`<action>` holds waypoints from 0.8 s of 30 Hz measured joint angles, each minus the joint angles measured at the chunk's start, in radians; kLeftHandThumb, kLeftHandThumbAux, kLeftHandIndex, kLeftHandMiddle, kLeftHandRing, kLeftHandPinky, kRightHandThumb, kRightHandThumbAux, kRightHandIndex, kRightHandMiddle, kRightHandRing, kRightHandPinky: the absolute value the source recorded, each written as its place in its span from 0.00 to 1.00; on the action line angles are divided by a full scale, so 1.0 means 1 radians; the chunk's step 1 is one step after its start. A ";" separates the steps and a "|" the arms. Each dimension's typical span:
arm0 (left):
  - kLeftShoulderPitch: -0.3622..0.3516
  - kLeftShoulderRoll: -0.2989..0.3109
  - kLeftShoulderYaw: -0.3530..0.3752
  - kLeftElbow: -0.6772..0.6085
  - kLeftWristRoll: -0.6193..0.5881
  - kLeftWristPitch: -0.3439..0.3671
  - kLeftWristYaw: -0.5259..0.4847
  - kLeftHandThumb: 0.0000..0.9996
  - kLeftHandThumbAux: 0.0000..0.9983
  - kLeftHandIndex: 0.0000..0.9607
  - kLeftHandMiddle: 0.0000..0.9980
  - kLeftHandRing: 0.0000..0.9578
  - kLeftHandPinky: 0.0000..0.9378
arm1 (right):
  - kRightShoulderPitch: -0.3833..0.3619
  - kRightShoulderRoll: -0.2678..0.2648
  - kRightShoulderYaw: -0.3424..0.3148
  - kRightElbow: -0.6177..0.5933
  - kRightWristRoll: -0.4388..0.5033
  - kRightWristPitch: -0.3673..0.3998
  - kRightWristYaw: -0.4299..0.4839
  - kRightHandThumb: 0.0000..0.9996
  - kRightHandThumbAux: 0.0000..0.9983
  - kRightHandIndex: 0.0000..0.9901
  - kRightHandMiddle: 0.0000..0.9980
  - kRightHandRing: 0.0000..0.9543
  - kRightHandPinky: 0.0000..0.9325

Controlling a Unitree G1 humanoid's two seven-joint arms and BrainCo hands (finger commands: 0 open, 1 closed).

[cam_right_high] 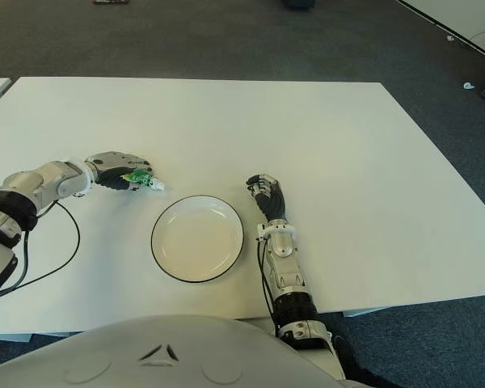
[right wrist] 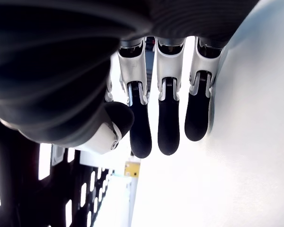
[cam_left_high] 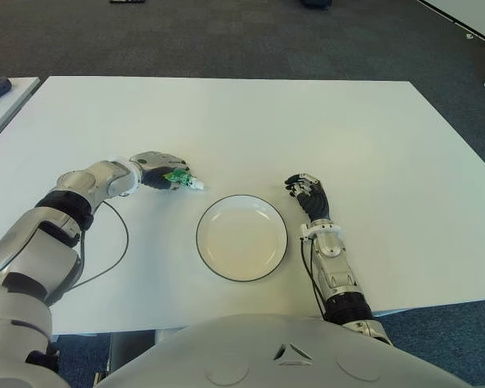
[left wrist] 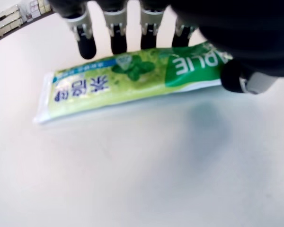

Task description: Put the toothpaste on the table into the plate.

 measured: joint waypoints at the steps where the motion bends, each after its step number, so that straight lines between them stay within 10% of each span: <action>1: -0.002 -0.006 0.001 0.013 -0.001 0.005 0.000 0.57 0.26 0.00 0.00 0.00 0.01 | 0.002 0.000 0.000 -0.002 0.000 0.000 0.000 0.71 0.73 0.43 0.45 0.45 0.47; 24: -0.024 -0.133 0.030 0.195 -0.086 0.108 0.074 0.61 0.27 0.00 0.00 0.00 0.03 | 0.027 -0.009 -0.002 -0.023 -0.001 0.000 0.000 0.71 0.73 0.43 0.45 0.45 0.46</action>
